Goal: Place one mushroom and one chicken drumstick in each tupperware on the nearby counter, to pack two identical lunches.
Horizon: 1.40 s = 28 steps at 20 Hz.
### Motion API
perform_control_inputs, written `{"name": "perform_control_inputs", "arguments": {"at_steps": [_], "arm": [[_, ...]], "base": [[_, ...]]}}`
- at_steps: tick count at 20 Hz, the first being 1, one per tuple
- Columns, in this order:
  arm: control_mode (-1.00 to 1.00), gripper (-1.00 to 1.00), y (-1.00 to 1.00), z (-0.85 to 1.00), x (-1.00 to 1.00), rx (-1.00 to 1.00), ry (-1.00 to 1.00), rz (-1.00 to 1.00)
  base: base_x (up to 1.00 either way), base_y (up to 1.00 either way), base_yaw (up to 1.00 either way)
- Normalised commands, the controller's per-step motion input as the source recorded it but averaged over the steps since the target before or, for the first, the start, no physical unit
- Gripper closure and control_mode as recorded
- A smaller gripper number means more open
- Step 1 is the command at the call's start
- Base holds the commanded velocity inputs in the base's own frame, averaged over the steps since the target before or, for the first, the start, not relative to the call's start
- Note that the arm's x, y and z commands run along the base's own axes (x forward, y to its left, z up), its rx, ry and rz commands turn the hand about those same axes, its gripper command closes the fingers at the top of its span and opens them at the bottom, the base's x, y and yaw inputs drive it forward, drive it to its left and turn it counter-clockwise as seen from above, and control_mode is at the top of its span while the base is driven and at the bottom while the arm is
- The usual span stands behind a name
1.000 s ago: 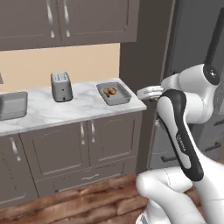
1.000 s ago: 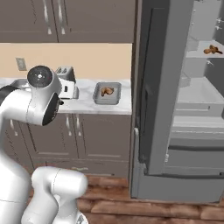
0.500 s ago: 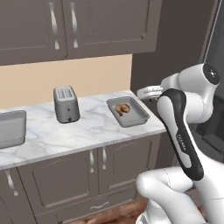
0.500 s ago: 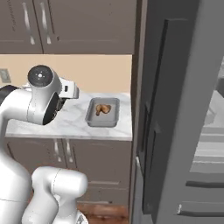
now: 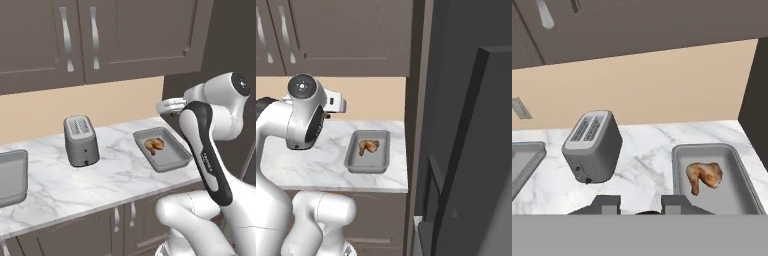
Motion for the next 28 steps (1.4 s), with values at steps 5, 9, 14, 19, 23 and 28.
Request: {"name": "perform_control_inputs", "arguments": {"at_steps": [5, 9, 14, 19, 23, 28], "arm": [[-1.0, 1.0, 0.0, -0.04, 0.0, -0.01, 0.0, -0.01], [-1.0, 1.0, 0.05, -0.34, 0.0, -0.05, 0.0, -0.05], [-1.0, 1.0, 0.02, -0.43, 0.1, -0.05, 0.0, -0.05], [-1.0, 1.0, -0.16, -0.4, 0.17, -0.01, 0.0, -0.02], [-1.0, 1.0, -0.42, -0.38, 0.23, 0.0, 0.0, -0.01], [-1.0, 1.0, -0.4, -0.4, 0.26, 0.0, 0.0, 0.0]], "base": [[0.16, 0.05, -0.04], [0.0, 0.0, 0.0], [0.0, 0.0, 0.0], [0.0, 0.0, 0.0], [0.0, 0.0, 0.0], [0.0, 0.0, 0.0]]}}
